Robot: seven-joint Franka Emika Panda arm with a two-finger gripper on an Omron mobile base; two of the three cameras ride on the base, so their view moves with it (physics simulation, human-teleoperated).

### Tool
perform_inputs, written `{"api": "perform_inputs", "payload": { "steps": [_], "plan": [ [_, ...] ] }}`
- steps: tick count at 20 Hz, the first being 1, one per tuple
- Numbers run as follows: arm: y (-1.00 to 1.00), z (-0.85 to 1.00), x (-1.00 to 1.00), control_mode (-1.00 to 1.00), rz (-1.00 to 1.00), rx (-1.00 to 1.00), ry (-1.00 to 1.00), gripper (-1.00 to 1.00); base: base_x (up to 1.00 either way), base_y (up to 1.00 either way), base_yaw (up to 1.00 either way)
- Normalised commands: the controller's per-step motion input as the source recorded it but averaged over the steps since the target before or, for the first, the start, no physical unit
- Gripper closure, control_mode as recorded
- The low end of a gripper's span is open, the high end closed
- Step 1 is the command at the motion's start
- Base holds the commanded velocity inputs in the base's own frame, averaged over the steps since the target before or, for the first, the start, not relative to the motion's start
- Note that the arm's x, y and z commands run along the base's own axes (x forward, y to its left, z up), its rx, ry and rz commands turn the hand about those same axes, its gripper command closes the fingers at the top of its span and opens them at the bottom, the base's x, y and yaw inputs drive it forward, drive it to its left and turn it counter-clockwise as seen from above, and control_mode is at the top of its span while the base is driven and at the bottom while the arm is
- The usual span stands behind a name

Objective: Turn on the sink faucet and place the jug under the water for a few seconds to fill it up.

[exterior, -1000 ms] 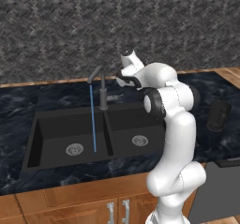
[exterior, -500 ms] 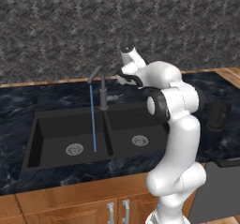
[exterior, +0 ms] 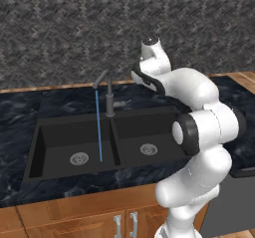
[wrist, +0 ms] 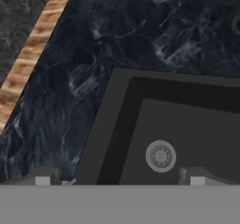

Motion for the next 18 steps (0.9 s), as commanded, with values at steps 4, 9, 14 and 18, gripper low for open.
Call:
{"api": "perform_inputs", "payload": {
  "steps": [4,9,14,18],
  "plan": [
    [-0.35,0.42,-1.0,-1.0,0.22,0.01,0.02,-1.0,0.0,0.0,0.0],
    [-0.45,0.14,-1.0,-1.0,0.29,0.0,0.03,-1.0,0.0,0.0,0.0],
    [-0.39,0.01,-1.0,-1.0,0.34,0.0,0.09,-1.0,0.0,0.0,0.0],
    [-0.21,-0.01,-1.0,-1.0,0.38,0.0,0.17,-1.0,0.0,0.0,0.0]
  ]
}}
